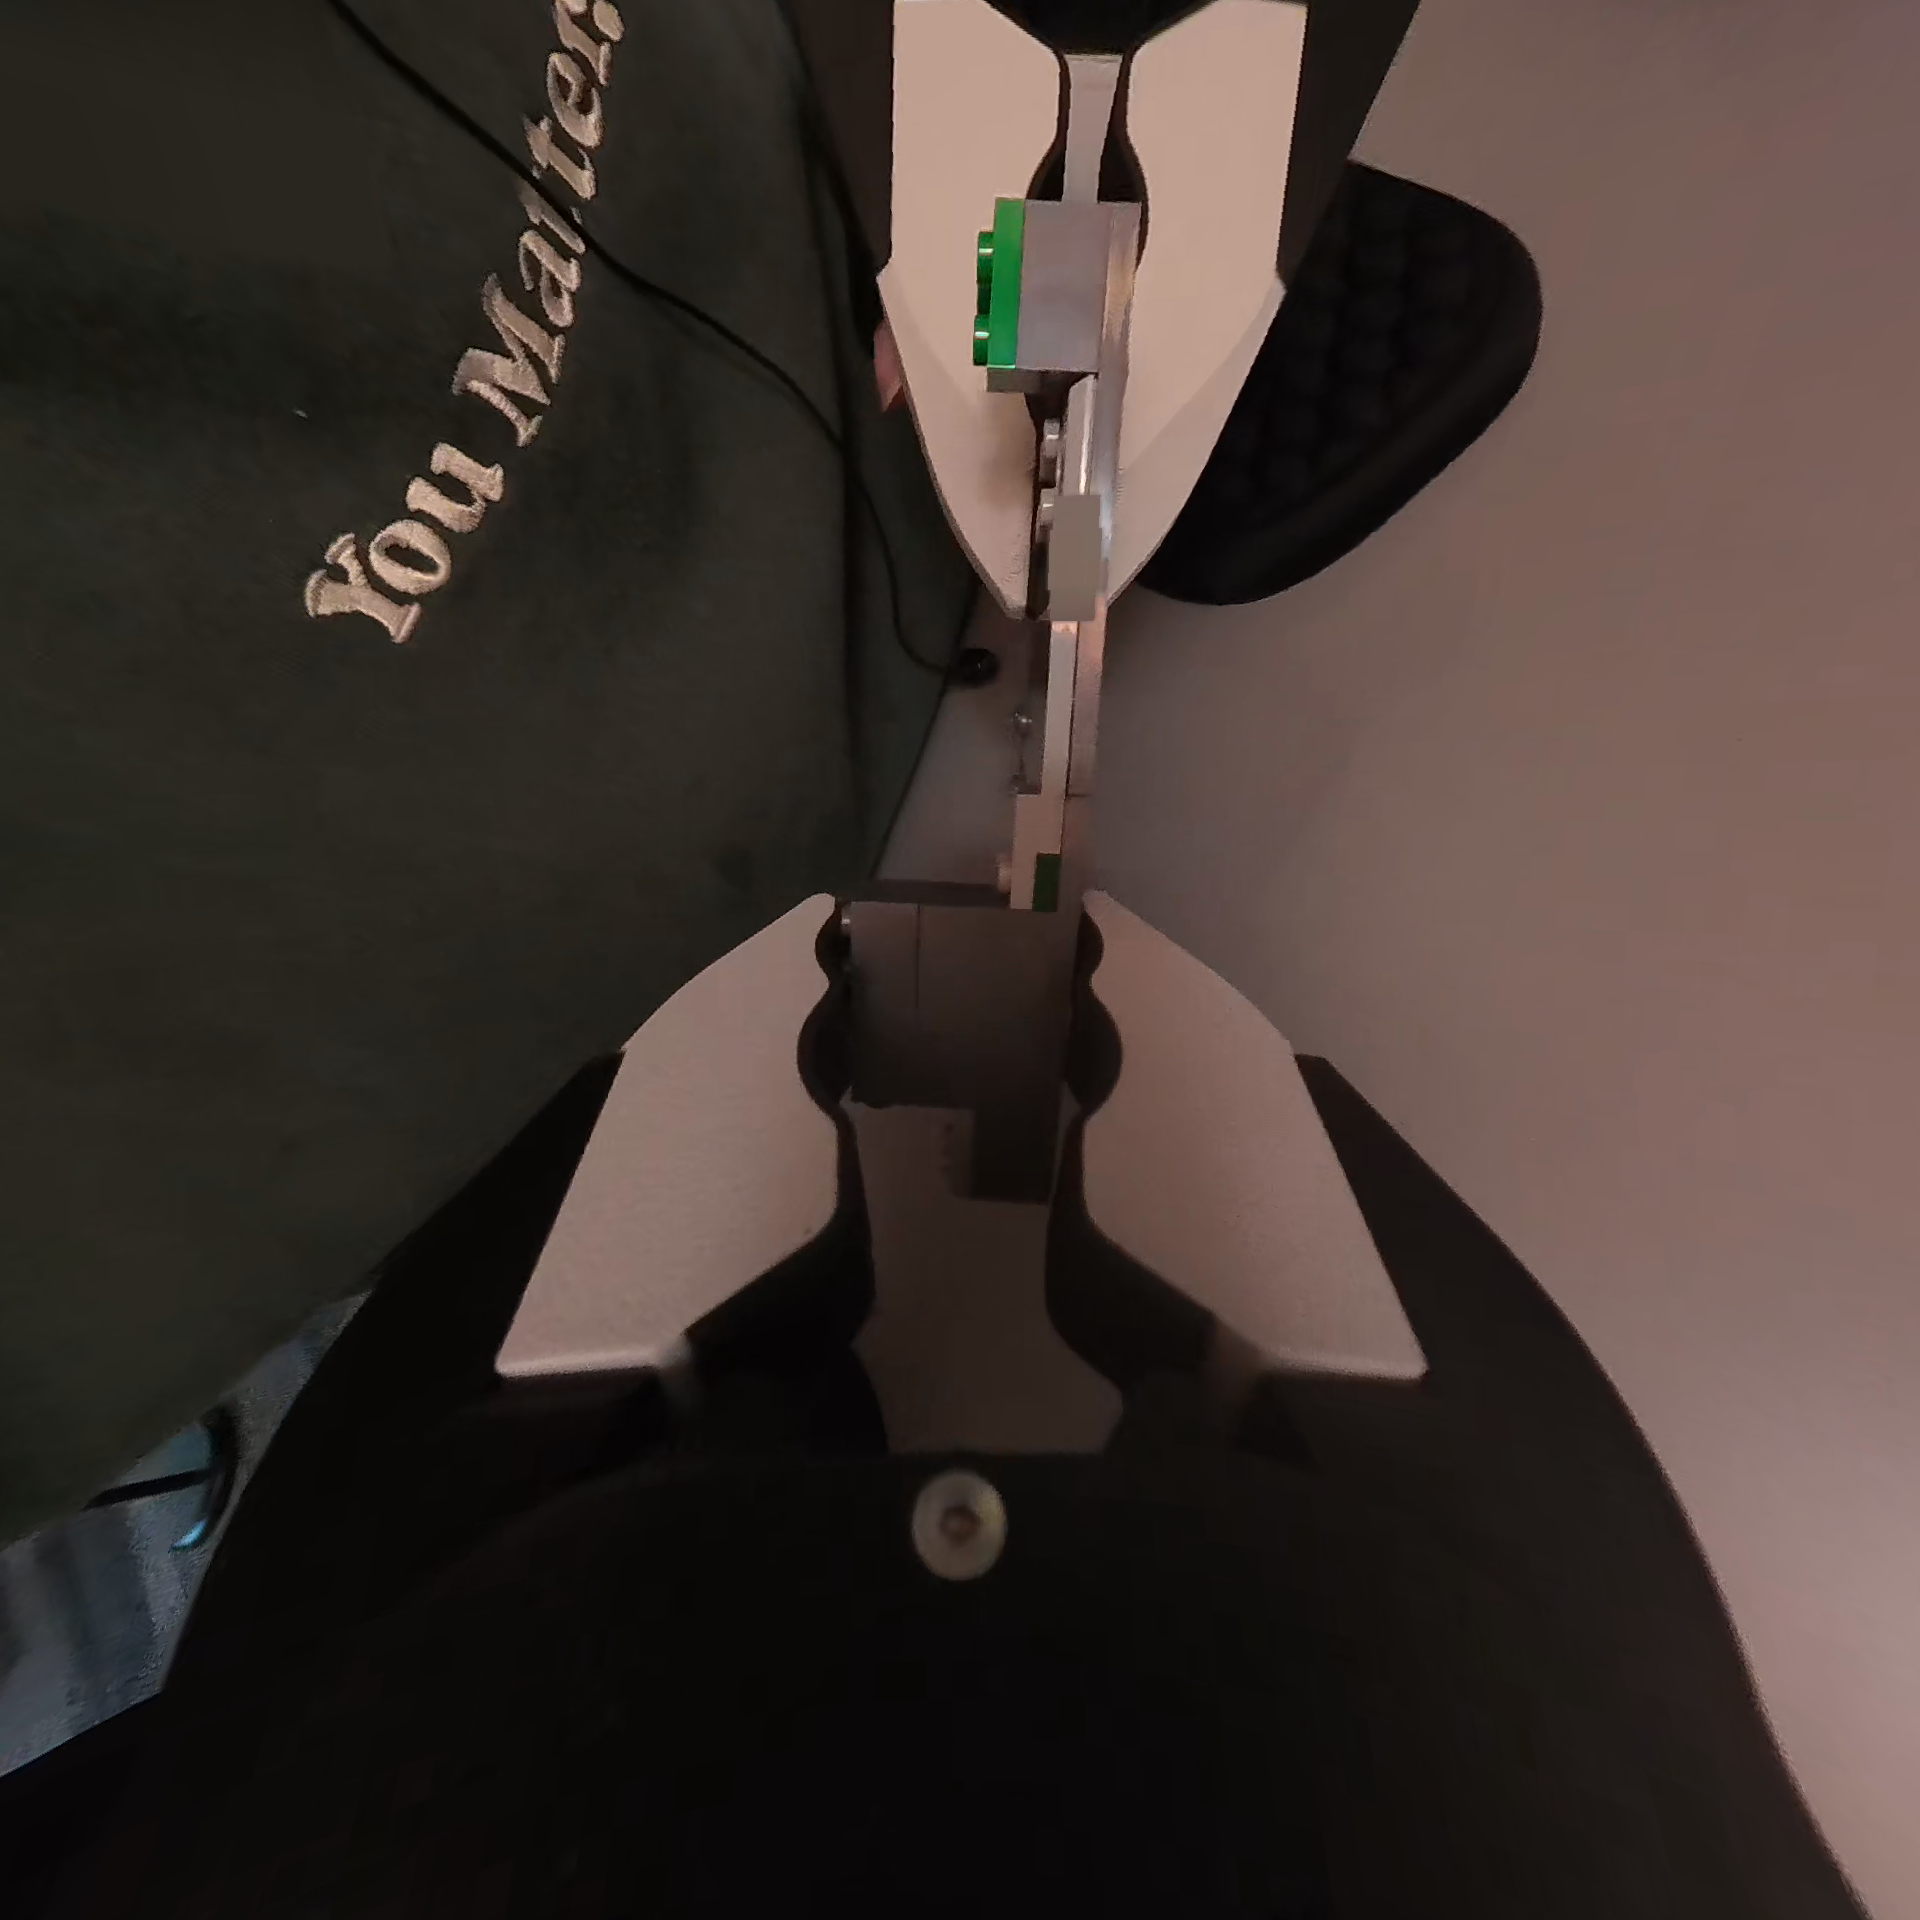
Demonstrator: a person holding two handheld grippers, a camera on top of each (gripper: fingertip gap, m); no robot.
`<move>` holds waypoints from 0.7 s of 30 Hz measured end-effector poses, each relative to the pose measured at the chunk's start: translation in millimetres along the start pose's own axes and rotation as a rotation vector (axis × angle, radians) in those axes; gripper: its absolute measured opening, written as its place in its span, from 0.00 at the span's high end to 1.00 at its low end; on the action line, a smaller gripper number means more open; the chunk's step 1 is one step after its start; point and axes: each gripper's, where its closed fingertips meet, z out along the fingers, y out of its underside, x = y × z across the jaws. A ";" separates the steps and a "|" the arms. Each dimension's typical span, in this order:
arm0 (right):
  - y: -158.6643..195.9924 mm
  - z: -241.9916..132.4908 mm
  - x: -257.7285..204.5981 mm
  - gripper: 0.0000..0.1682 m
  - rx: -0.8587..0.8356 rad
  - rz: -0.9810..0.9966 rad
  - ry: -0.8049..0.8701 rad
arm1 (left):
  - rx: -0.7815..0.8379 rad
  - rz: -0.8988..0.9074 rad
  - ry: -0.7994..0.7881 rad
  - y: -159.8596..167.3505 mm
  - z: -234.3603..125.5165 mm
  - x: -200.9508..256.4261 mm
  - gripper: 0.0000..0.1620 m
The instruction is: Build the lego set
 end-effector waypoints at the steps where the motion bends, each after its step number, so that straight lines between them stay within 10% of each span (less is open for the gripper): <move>1: -0.1 0.6 -0.8 0.77 -0.001 -0.002 0.001 | -0.003 0.021 -0.006 0.1 -0.3 0.9 0.96; 21: 6.6 5.8 0.6 0.70 0.053 -0.018 0.112 | 0.007 -0.009 -0.013 6.4 5.1 0.5 0.96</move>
